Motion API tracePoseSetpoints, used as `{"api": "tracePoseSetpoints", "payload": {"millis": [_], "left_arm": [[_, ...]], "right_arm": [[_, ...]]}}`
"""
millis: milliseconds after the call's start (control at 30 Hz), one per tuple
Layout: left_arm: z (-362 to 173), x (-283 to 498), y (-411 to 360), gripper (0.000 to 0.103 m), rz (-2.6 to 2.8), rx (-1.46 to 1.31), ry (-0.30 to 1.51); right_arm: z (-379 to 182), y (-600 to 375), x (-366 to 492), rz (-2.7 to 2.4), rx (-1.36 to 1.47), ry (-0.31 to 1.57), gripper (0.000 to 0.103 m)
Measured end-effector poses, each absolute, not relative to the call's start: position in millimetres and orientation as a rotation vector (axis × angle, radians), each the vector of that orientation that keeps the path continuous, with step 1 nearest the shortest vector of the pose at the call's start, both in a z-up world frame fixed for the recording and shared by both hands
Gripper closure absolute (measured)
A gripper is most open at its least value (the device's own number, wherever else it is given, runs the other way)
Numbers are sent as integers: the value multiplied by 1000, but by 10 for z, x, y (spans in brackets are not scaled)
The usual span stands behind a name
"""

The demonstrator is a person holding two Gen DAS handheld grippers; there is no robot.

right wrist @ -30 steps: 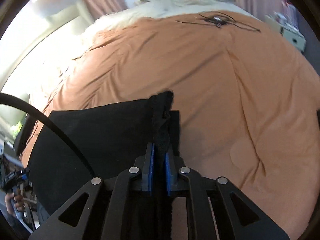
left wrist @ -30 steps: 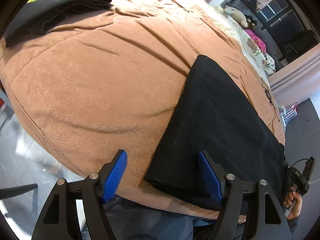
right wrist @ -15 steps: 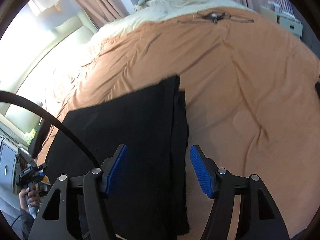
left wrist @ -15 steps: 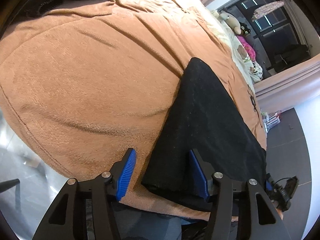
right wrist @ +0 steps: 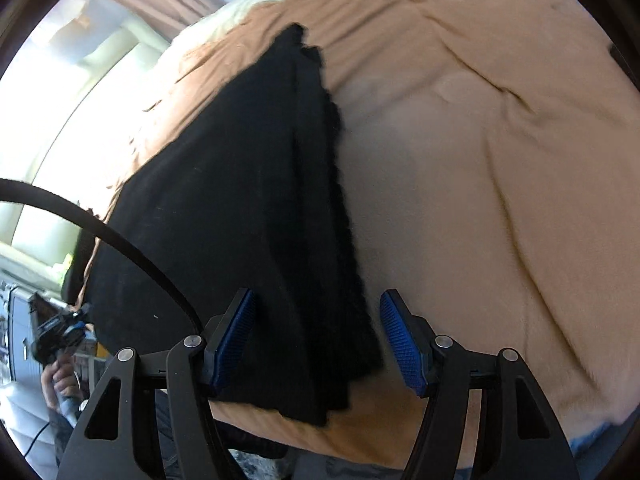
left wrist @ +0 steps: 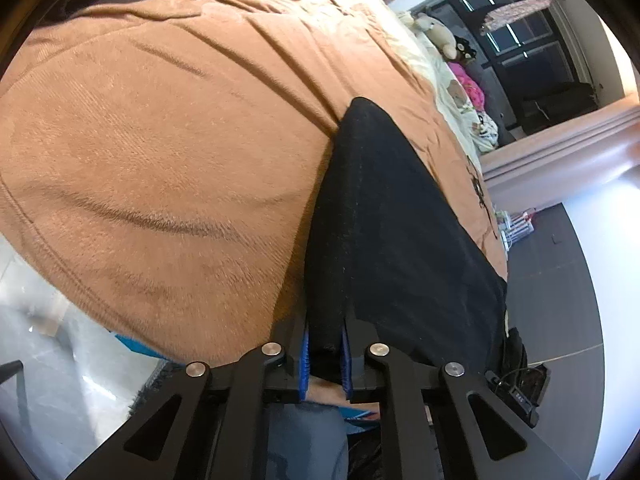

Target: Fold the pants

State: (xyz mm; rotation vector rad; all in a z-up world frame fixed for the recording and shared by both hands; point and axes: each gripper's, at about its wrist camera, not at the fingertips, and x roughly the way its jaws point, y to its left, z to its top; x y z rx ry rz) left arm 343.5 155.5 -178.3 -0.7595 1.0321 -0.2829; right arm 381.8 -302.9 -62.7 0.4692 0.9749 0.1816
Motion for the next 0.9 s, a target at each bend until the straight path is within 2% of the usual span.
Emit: {"api": "tracePoseSetpoints", "payload": {"millis": [200, 500, 800, 900], "left_arm": [[-1697, 3314, 1591, 92, -291, -749, 1005], [-1857, 3358, 1649, 70, -284, -826, 1008], [-1967, 3448, 1561, 69, -295, -865, 1012], [-1985, 3426, 1560, 69, -294, -879, 1005]], "right_arm": [[-303, -3248, 3632, 59, 404, 907, 40], [290, -2956, 3613, 137, 292, 782, 40], [105, -2358, 3836, 244, 218, 821, 40], [59, -2190, 3849, 277, 195, 833, 44]]}}
